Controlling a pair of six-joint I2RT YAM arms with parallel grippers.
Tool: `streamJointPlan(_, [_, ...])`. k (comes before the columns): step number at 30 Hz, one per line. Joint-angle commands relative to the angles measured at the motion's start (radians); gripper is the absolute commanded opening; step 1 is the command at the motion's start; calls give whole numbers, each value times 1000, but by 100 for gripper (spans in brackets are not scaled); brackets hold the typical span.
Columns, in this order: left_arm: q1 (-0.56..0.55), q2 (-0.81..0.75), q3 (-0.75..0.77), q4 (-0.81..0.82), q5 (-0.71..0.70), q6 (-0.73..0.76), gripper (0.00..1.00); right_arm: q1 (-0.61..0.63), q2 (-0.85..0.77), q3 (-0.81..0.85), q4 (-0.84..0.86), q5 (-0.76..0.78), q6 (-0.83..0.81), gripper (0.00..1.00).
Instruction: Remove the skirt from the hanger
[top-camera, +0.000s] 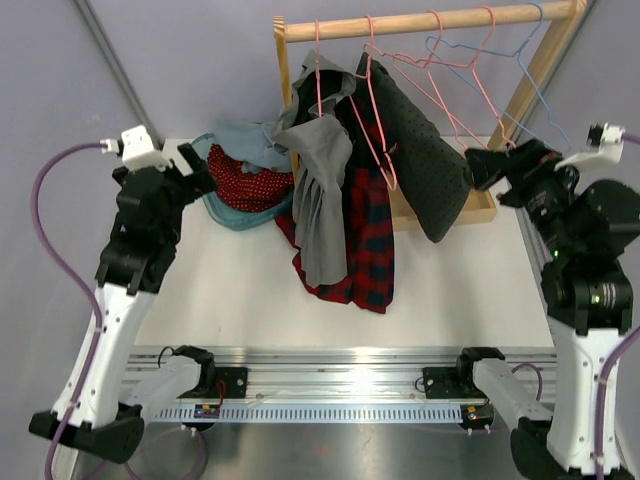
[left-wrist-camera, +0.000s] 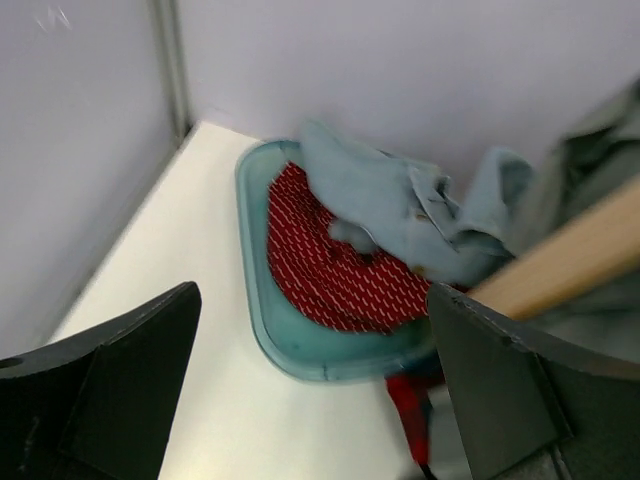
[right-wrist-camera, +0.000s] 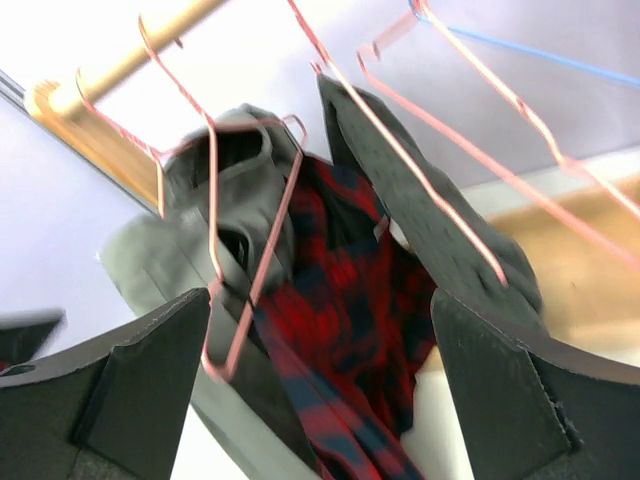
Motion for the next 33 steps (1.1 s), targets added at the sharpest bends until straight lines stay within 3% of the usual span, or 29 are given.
streamJointPlan(1, [-15, -130, -165, -82, 184, -108, 99, -1, 160, 115, 130, -71, 14, 99])
streamJointPlan(6, [-33, -277, -378, -154, 279, -140, 99, -2, 429, 336, 150, -86, -35, 99])
streamJointPlan(12, [-46, -353, -475, -231, 193, -114, 99, -2, 712, 539, 104, -184, -31, 93])
streamJointPlan(23, [-63, -339, -478, -207, 231, -111, 99, 22, 789, 506, 130, -180, -50, 88])
streamJointPlan(24, [-63, -337, -478, -207, 234, -111, 99, 30, 783, 484, 131, -175, -54, 84])
streamJointPlan(27, [-64, -345, -481, -202, 237, -112, 99, 37, 780, 461, 133, -169, -58, 51])
streamJointPlan(28, [-64, -347, -483, -202, 237, -111, 99, 39, 781, 463, 130, -166, -58, 30])
streamJointPlan(32, [-67, -342, -481, -204, 239, -111, 99, 47, 795, 487, 98, -160, -60, 0])
streamJointPlan(33, [-70, -344, -481, -205, 237, -111, 99, 48, 798, 502, 94, -157, -58, 0])
